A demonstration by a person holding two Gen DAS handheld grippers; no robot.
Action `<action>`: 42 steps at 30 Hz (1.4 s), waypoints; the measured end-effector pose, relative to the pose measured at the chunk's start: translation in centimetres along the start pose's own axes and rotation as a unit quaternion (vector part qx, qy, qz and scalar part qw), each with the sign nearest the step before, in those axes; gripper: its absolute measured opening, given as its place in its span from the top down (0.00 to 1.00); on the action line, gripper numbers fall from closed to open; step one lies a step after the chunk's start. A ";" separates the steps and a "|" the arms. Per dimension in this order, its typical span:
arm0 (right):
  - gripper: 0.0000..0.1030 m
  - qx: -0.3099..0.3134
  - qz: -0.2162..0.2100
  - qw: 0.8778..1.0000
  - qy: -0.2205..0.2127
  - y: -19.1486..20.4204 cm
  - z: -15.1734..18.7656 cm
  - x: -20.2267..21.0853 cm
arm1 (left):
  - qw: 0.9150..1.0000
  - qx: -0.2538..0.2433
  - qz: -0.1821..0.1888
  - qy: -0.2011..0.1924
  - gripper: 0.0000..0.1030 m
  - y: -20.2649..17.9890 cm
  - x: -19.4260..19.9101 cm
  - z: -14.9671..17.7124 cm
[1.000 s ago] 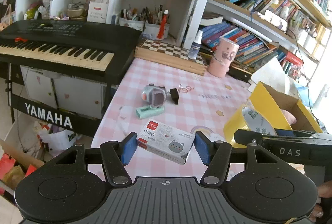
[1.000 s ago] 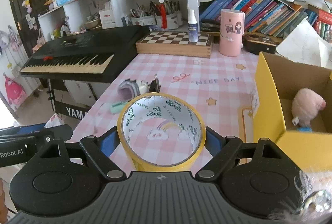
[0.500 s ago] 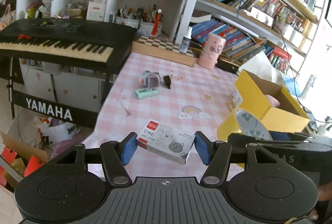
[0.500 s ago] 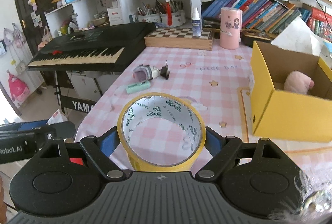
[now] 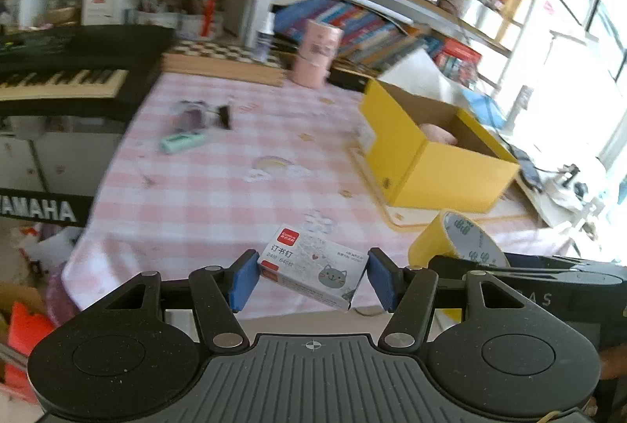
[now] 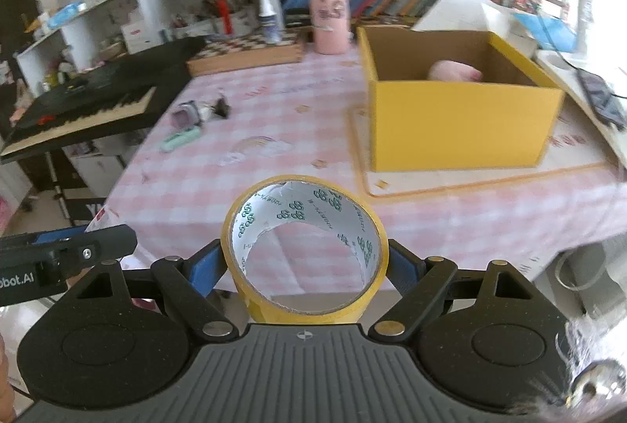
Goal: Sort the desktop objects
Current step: 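Carry the white box and tape roll with both tools over the yellow box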
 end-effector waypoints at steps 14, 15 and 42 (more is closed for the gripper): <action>0.19 -0.074 0.078 0.994 -0.004 -8.4 2.0 2.9 | 0.994 -0.067 0.081 0.032 0.42 -8.0 -4.2 0.4; 0.19 -0.078 0.082 0.994 -0.004 -9.1 2.1 3.0 | 0.993 -0.070 0.085 0.034 0.42 -8.5 -4.5 0.3; 0.19 -0.079 0.109 0.987 -0.083 -24.5 -8.4 1.0 | 0.987 -0.126 0.077 -0.060 0.42 -20.4 -13.7 -9.6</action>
Point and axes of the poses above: each gripper's, at about its wrist camera, not at the fingertips, and x roughly against the way its jaws point, y to its left, z to its underside, the point moved 7 cm from there along -x, roughly the way its jaws point, and after that the axes turned 2 degrees about -y, right-handed, at the moved point
